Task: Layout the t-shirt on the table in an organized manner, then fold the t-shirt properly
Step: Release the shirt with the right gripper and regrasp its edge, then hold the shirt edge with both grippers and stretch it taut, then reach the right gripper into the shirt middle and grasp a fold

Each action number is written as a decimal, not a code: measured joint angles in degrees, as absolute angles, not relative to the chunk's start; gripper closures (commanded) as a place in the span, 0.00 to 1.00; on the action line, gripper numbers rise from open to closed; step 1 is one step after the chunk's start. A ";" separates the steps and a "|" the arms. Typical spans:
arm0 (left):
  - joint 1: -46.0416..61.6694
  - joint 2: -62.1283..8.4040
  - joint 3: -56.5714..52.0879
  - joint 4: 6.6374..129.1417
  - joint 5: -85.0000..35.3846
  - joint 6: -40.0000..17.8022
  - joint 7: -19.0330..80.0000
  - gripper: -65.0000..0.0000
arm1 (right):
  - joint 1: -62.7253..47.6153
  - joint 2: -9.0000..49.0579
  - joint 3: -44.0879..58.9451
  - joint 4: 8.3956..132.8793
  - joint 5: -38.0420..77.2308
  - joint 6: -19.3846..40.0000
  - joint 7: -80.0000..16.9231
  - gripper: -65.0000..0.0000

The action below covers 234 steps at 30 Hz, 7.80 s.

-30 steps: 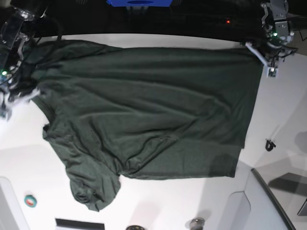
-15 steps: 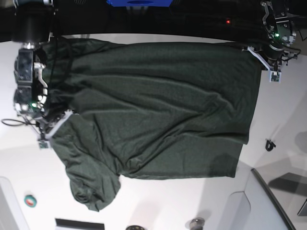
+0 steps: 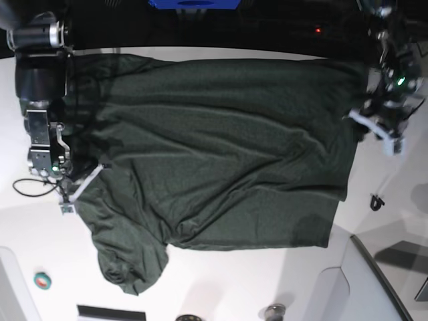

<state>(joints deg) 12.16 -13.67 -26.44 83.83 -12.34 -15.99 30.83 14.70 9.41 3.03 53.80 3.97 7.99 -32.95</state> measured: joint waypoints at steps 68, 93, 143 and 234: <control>21.17 -10.79 -24.62 77.73 -6.66 -16.29 19.44 1.00 | 0.67 11.22 6.55 63.99 3.51 7.90 -25.91 0.99; 24.14 -9.54 -33.56 89.47 -7.09 -16.29 20.08 1.00 | -22.50 4.36 32.12 94.19 3.22 22.02 -35.70 0.39; 23.68 -9.85 -33.56 86.61 -6.94 -16.32 20.29 1.00 | -26.15 4.54 31.42 87.53 3.55 22.55 -38.30 0.42; 24.62 -10.61 -33.89 86.76 -6.50 -16.36 19.97 1.00 | 2.22 -5.02 -11.42 97.19 2.98 39.90 -43.70 0.94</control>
